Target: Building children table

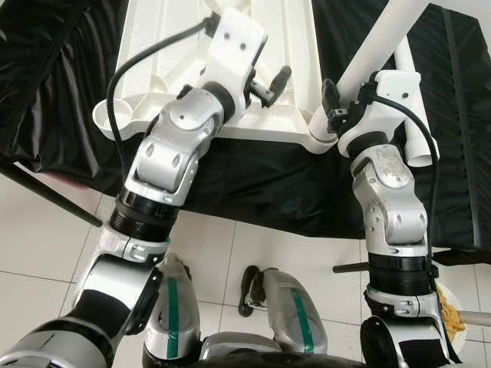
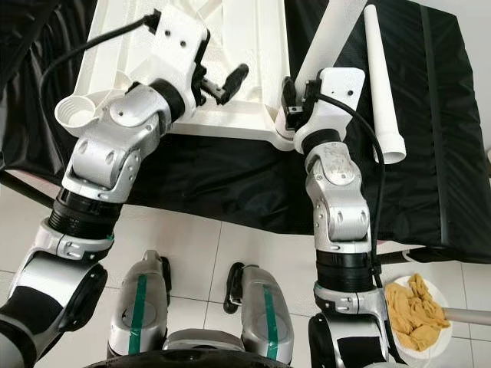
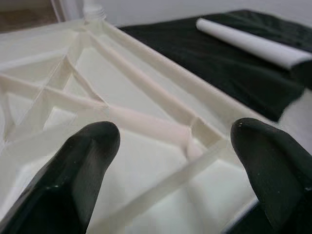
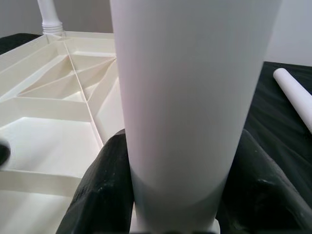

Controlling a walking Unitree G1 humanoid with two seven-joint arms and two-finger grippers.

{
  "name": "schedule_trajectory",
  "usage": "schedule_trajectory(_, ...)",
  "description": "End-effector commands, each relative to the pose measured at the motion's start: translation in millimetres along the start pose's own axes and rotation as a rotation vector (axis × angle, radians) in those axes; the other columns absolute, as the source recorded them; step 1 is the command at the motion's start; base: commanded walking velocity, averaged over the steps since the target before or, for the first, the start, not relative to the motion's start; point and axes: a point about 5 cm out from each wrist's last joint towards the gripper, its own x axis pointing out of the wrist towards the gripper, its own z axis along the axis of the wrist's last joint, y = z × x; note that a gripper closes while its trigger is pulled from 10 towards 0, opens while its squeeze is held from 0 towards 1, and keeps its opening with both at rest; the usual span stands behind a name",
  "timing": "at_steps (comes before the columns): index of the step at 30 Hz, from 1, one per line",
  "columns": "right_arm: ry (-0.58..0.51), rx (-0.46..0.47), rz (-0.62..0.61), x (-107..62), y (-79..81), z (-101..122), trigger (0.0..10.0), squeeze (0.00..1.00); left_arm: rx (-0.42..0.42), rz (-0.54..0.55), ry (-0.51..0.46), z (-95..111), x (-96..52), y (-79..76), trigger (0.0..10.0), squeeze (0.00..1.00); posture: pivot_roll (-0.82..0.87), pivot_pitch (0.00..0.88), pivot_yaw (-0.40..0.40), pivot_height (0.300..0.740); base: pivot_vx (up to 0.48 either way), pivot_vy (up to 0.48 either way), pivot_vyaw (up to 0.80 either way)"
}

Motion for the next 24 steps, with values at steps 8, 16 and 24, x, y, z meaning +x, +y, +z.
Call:
schedule_trajectory(8,0.031,-0.01,0.001,-5.0,-2.7,-6.3,10.0,0.0,0.054,-0.088,-0.018,3.2,-0.9,-11.1,10.0,0.0,0.12,0.107,-0.086,0.74,0.0,0.0,0.0)
schedule_trajectory(16,0.057,-0.009,0.031,-7.1,1.6,-18.7,10.0,0.0,0.058,-0.084,-0.022,4.2,-0.8,-10.7,10.0,0.0,0.12,0.107,-0.086,0.74,0.0,0.0,0.0)
schedule_trajectory(24,0.084,-0.003,0.115,-14.3,7.8,-37.4,10.0,0.0,0.065,-0.075,-0.03,6.8,-0.6,-9.6,10.0,0.0,0.12,0.103,-0.087,0.74,0.0,0.0,0.0)
